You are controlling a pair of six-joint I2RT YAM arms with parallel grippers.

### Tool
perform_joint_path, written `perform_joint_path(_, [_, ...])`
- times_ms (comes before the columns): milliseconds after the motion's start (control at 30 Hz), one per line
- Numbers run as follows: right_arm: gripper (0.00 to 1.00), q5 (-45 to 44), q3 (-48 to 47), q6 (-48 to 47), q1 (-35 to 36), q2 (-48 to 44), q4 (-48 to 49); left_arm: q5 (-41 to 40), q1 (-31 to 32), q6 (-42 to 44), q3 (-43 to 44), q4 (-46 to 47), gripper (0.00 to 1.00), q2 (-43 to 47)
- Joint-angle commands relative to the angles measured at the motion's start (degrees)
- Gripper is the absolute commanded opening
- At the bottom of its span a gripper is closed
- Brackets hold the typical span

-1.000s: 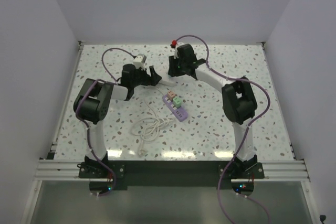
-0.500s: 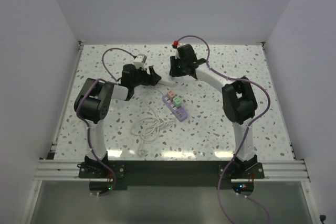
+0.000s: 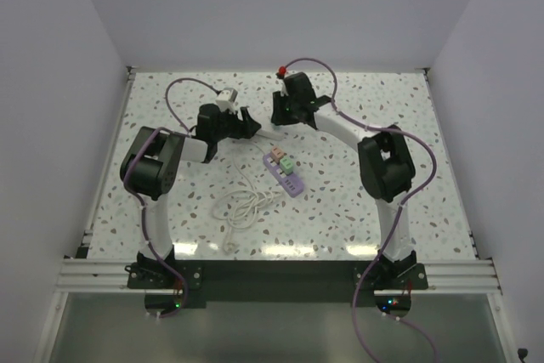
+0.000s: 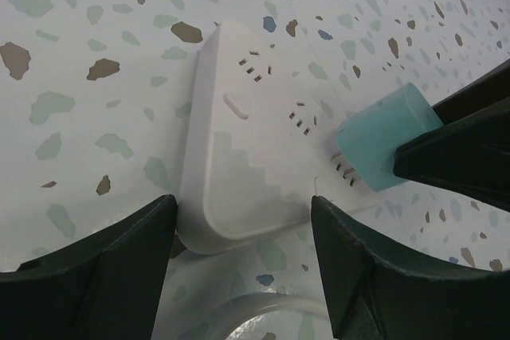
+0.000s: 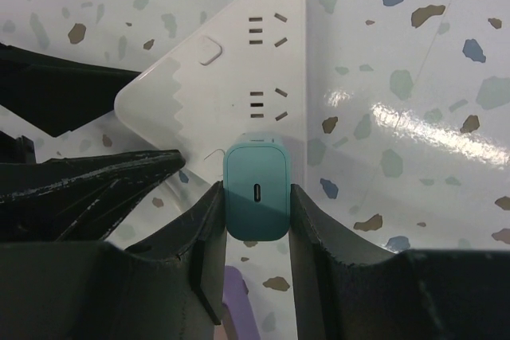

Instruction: Insert the plug

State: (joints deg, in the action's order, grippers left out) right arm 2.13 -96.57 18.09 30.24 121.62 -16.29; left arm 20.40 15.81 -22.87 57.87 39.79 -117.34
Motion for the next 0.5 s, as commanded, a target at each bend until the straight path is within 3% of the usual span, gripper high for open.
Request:
perform_joint_path(0, [0.00, -0.81, -2.56, 1.25, 1.22, 0.46, -0.49, 0.69, -0.35, -0.51, 1.46, 3.54, 0.73, 0.18])
perform_joint_path(467, [0.00, -4.42, -0.81, 0.99, 1.84, -2.35, -1.72, 1.13, -0.34, -0.68, 0.76, 3.89, 0.71, 0.88])
